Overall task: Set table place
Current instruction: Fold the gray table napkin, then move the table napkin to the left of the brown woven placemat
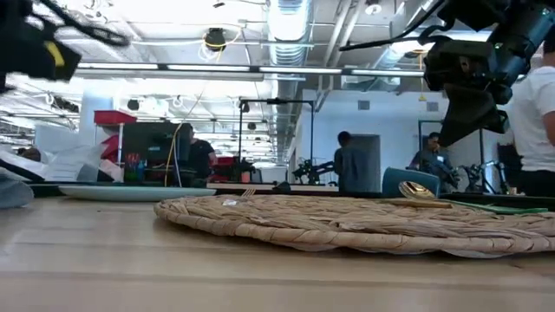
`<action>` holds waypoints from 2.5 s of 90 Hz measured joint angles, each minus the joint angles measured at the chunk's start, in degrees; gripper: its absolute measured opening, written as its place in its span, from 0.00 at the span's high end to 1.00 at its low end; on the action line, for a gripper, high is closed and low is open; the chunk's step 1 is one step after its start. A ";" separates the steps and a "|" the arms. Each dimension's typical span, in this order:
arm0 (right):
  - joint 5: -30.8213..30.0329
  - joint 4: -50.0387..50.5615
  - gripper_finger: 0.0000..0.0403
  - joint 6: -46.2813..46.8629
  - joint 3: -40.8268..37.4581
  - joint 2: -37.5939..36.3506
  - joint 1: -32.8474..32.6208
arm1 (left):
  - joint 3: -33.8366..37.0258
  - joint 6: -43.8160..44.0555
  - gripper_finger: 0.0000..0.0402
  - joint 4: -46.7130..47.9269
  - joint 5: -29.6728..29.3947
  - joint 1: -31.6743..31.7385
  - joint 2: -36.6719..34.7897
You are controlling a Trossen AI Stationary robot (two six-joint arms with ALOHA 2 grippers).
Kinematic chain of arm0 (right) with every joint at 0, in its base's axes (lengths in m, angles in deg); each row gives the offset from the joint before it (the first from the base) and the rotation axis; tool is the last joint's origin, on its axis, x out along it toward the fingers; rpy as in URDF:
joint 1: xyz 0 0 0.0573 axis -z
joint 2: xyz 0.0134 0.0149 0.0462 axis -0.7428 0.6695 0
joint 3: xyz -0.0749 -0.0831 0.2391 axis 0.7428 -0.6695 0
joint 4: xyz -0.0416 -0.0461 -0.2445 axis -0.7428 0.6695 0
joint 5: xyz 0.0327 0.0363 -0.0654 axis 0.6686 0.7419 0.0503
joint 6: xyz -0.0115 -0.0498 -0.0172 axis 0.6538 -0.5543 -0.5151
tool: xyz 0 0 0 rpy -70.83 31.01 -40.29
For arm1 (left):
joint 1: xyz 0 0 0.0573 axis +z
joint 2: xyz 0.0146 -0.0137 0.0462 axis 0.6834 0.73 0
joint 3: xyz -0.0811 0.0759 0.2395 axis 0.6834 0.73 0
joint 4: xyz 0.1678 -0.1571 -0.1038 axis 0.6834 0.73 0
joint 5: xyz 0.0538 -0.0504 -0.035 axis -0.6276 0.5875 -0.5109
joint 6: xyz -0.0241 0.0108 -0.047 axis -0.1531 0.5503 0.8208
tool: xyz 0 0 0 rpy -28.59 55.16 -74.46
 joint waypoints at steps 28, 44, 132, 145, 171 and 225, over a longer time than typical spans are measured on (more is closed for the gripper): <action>0.02 -0.39 1.00 0.02 0.00 -0.01 0.00 | 3.59 -2.85 1.00 10.43 2.05 -0.83 -4.44; 0.13 -0.27 1.00 2.25 0.00 -0.01 0.00 | 10.82 -3.16 0.96 10.88 13.84 -2.81 -4.43; 1.15 0.39 1.00 1.01 0.00 -0.01 -0.13 | 11.90 13.42 1.00 -12.89 8.36 -8.96 -4.38; 1.66 0.48 1.00 0.46 0.00 -0.01 -0.13 | 15.68 16.18 1.00 -22.87 9.21 -9.75 -1.73; 1.68 -0.05 1.00 0.46 0.00 -0.01 -0.13 | 15.78 10.10 1.00 -27.09 4.25 -4.25 -0.46; 1.68 -1.84 1.00 0.46 0.00 -0.01 0.00 | 16.00 -9.77 1.00 -40.71 -5.76 11.43 0.05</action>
